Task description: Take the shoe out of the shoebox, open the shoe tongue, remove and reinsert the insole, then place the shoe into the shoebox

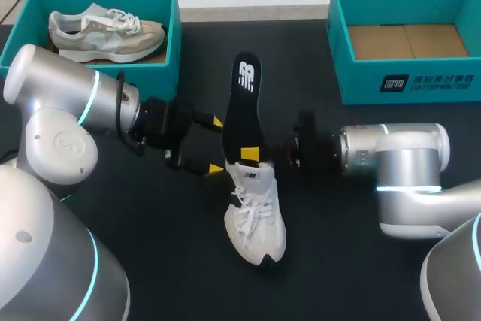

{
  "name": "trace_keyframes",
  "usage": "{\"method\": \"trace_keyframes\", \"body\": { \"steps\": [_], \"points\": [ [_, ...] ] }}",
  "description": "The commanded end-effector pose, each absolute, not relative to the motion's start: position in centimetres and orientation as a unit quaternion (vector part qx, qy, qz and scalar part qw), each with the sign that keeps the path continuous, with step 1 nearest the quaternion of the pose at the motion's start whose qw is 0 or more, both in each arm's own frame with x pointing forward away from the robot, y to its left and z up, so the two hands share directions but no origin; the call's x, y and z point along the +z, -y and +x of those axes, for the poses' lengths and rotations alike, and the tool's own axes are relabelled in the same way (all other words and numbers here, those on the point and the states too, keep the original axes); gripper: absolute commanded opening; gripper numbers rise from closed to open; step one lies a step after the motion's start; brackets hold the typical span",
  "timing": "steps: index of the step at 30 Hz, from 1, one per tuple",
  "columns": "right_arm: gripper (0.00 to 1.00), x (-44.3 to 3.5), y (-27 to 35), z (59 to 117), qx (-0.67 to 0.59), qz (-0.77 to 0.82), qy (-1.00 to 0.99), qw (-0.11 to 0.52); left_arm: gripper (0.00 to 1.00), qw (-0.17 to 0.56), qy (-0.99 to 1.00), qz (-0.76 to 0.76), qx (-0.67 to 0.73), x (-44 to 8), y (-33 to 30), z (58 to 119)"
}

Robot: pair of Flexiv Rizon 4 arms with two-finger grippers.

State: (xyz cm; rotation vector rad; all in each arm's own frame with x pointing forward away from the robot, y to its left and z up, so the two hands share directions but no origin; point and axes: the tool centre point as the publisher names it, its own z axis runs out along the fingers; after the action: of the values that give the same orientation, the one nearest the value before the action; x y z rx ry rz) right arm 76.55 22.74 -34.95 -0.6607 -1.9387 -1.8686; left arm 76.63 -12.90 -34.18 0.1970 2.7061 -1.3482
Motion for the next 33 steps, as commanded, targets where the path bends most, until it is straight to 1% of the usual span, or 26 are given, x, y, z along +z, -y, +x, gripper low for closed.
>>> {"method": "trace_keyframes", "body": {
  "steps": [1,8,19,33],
  "points": [
    [0.0,-33.9,-22.8,76.6,-0.656,-0.231,0.697,0.173,1.0,0.057,-0.892,0.065,-0.444,-34.3,13.0,76.6],
    [0.0,-32.9,-23.0,77.2,-0.637,-0.223,0.72,0.157,1.0,0.057,-0.892,0.065,-0.444,-34.3,13.0,76.6],
    [0.0,-33.0,-22.9,77.0,-0.606,-0.225,0.746,0.16,1.0,0.057,-0.892,0.065,-0.444,-34.3,13.0,76.6],
    [0.0,-35.5,-22.5,74.8,-0.605,-0.251,0.737,0.166,1.0,0.057,-0.892,0.065,-0.444,-34.3,13.0,76.6]
  ]
}}
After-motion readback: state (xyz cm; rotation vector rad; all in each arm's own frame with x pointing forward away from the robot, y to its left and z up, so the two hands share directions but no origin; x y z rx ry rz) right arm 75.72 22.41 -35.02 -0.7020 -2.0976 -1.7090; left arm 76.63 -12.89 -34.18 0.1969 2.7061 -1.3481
